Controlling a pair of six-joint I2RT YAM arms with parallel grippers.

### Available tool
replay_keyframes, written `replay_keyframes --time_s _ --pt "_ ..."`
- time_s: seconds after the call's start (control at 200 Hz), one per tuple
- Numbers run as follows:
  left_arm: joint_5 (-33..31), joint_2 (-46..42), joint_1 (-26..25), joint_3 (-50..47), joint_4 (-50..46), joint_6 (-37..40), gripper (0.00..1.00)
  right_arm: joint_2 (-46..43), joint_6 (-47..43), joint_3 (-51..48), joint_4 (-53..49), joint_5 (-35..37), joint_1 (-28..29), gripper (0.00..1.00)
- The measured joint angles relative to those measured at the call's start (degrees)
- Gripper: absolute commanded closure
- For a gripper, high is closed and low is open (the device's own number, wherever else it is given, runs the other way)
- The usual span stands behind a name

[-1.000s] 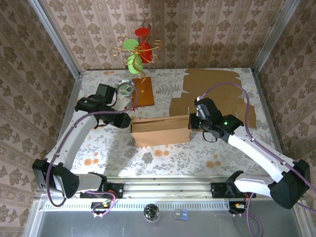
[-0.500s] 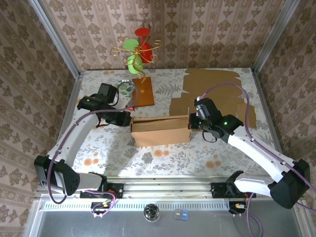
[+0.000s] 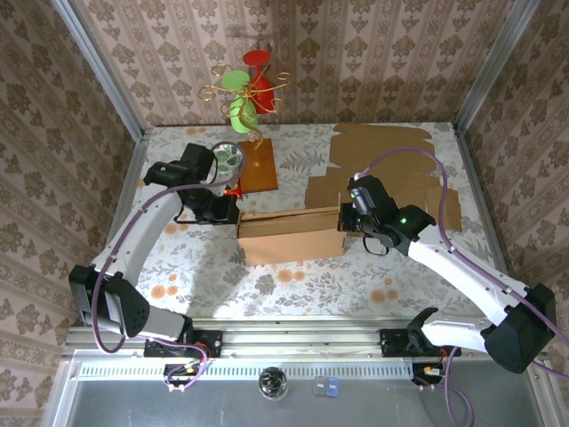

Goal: Fold the paper box

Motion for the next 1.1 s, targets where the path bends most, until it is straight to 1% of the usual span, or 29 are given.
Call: replay_keyframes --time_s 0.18,0.355,0.55,0.72,1.01,1.1 --pt "1.9 0.0 0.1 -0.3 -0.9 -1.4 0.97 0.0 0.2 0.0 0.0 0.6 0.0 1.0" --pt "2.5 0.0 0.1 -1.6 -0.5 -2.0 0.97 0.2 0.2 0.0 0.0 0.7 0.0 1.0" --pt "3.0 -1.6 0.1 -5.7 1.8 -2.2 0.98 0.2 0.1 -0.3 0.4 0.7 0.0 1.0" --pt "2.9 -3.1 0.1 -8.4 4.1 -2.4 0.98 -0.9 -0.4 -2.9 2.6 0.6 0.3 1.0" --pt "2.5 -4.2 -0.2 -9.7 6.0 -2.4 0.98 -2.6 -0.7 -5.4 4.5 0.6 0.4 1.0" --pt "2.3 -4.2 -0.4 -9.7 6.1 -2.4 0.98 -2.8 -0.5 -5.5 4.4 0.6 0.4 0.88"
